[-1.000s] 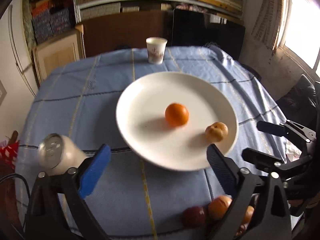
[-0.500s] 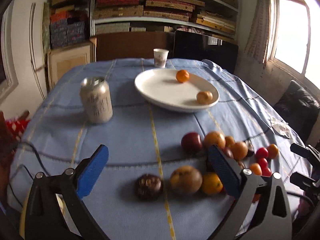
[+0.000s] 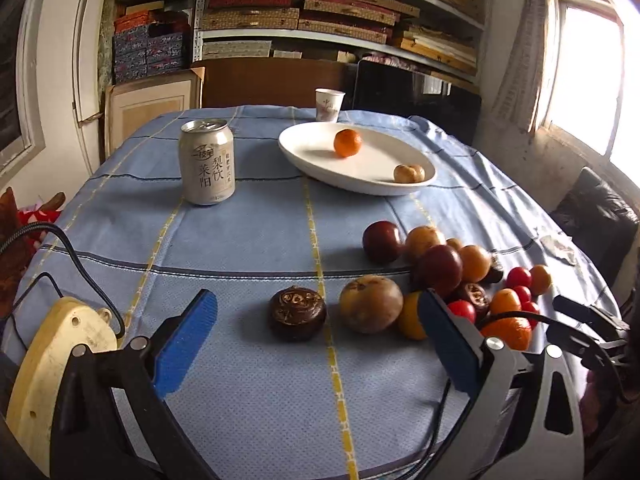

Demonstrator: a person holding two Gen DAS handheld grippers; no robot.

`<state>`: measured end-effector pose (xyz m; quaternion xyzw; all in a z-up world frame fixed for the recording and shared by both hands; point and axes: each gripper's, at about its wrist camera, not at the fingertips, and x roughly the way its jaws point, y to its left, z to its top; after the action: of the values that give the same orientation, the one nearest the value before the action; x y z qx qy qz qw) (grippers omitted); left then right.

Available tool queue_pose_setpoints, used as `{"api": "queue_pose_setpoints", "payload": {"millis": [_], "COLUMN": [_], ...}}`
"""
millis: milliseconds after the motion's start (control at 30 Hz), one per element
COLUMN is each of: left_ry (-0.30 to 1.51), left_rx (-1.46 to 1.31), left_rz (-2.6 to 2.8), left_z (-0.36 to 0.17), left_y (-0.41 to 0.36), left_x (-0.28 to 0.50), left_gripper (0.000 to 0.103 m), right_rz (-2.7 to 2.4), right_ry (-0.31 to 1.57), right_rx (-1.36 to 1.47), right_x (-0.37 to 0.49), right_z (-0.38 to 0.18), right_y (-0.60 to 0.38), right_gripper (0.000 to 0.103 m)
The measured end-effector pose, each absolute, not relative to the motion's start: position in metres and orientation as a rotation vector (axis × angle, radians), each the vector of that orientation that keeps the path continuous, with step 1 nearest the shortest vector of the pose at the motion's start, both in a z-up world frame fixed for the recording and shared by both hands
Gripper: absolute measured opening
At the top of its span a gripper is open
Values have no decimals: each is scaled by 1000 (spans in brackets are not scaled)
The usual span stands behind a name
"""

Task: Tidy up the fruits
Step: 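Return both tools to the fruit cluster and approach the brown round fruit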

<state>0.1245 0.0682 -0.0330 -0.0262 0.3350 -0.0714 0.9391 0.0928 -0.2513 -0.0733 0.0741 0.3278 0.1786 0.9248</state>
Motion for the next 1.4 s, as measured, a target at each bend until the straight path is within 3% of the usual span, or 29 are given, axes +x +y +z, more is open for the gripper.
{"api": "queue_pose_setpoints", "payload": {"millis": [167, 500, 1133, 1400], "left_ry": [691, 701, 699, 763], "left_rx": [-82, -100, -142, -166], "left_rz": [-144, -128, -113, -115], "left_z": [-34, -36, -37, -46], "left_y": [73, 78, 89, 93], "left_x": [126, 128, 128, 138], "left_gripper": [98, 98, 98, 98], "right_rz": [387, 498, 404, 564], "right_ry": [567, 665, 770, 727], "right_rx": [-32, 18, -29, 246], "right_x": [71, 82, 96, 100], "right_z": [-67, -67, -71, -76], "right_y": [-226, -194, -175, -215], "right_gripper": [88, 48, 45, 43]}}
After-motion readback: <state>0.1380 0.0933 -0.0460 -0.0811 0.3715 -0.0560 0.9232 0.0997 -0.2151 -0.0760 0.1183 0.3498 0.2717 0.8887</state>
